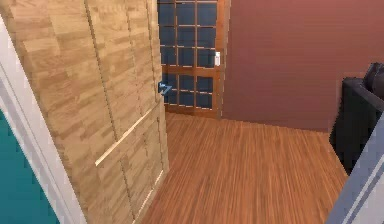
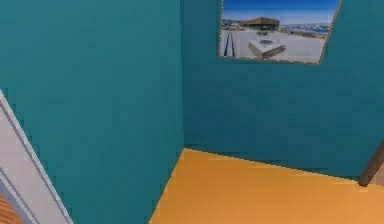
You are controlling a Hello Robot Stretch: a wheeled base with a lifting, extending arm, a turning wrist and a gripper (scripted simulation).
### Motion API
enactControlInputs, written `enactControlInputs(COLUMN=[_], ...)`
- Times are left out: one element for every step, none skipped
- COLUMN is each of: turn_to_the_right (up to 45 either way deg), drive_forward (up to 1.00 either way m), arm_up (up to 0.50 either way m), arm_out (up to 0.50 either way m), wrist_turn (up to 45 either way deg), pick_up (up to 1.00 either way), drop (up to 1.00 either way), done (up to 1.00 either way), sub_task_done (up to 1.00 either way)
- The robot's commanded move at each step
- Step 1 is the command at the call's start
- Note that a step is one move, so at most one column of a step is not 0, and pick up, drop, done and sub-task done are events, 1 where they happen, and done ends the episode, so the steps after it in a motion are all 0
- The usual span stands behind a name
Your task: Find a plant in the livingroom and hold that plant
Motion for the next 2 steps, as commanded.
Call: enactControlInputs(turn_to_the_right=[-9.0,0.0], drive_forward=[0.0,0.3], arm_up=[0.0,0.0], arm_out=[0.0,0.0], wrist_turn=[0.0,0.0], pick_up=[0.0,0.0], drop=[0.0,0.0], done=[0.0,0.0], sub_task_done=[0.0,0.0])
